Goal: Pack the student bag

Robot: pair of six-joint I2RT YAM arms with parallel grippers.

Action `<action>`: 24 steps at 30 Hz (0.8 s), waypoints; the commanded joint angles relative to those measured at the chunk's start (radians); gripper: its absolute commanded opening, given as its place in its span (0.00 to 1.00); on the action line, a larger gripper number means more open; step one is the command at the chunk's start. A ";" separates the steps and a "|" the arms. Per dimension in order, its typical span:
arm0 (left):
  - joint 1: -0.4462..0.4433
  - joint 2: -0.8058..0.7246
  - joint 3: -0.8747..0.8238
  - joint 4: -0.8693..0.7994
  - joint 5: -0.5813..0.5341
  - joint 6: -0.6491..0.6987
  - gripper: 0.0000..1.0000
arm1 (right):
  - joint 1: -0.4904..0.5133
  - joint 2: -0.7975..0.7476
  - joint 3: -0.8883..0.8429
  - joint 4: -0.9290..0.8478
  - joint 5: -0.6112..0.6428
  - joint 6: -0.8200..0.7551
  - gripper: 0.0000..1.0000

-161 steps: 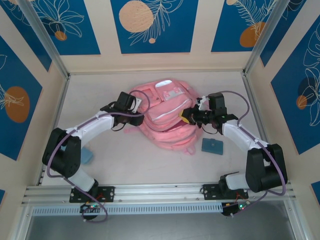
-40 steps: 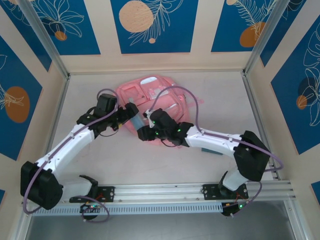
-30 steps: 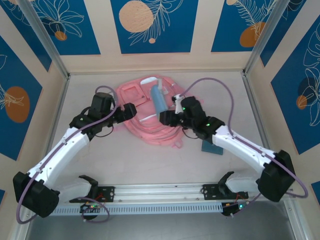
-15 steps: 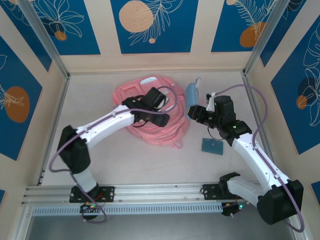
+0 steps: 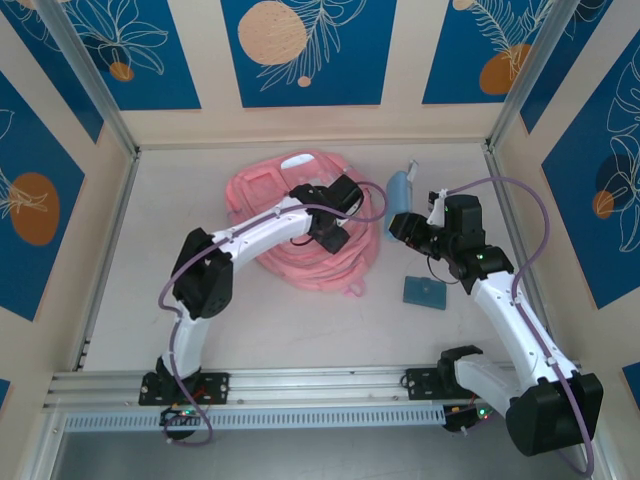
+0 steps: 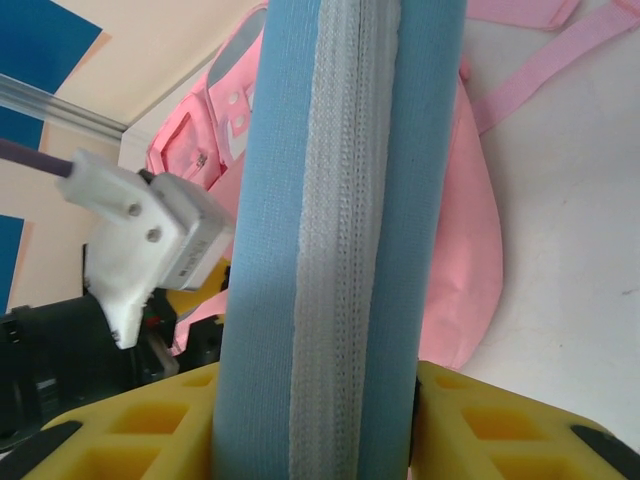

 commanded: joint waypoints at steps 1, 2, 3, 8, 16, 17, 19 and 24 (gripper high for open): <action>-0.007 0.022 0.040 -0.056 -0.004 0.024 0.55 | -0.003 -0.037 -0.018 0.000 -0.033 -0.002 0.43; -0.006 0.028 0.038 -0.057 -0.016 0.028 0.55 | -0.004 -0.041 -0.027 0.005 -0.033 -0.001 0.43; -0.006 0.032 0.041 -0.060 -0.028 0.030 0.55 | -0.004 -0.043 -0.033 0.010 -0.033 0.001 0.44; -0.005 0.052 0.062 -0.074 -0.083 0.025 0.49 | -0.004 -0.040 -0.031 0.008 -0.039 0.005 0.43; -0.007 -0.043 0.033 -0.025 -0.183 -0.055 0.19 | -0.005 -0.047 -0.033 -0.015 -0.042 0.008 0.43; -0.007 -0.075 0.016 -0.004 -0.198 -0.066 0.16 | -0.005 -0.047 -0.038 -0.017 -0.046 0.010 0.44; -0.007 -0.141 -0.021 0.043 -0.227 -0.084 0.10 | -0.005 -0.046 -0.047 -0.020 -0.055 0.010 0.44; -0.008 -0.265 -0.077 0.136 -0.307 -0.123 0.06 | -0.007 -0.054 -0.056 -0.033 -0.109 0.015 0.43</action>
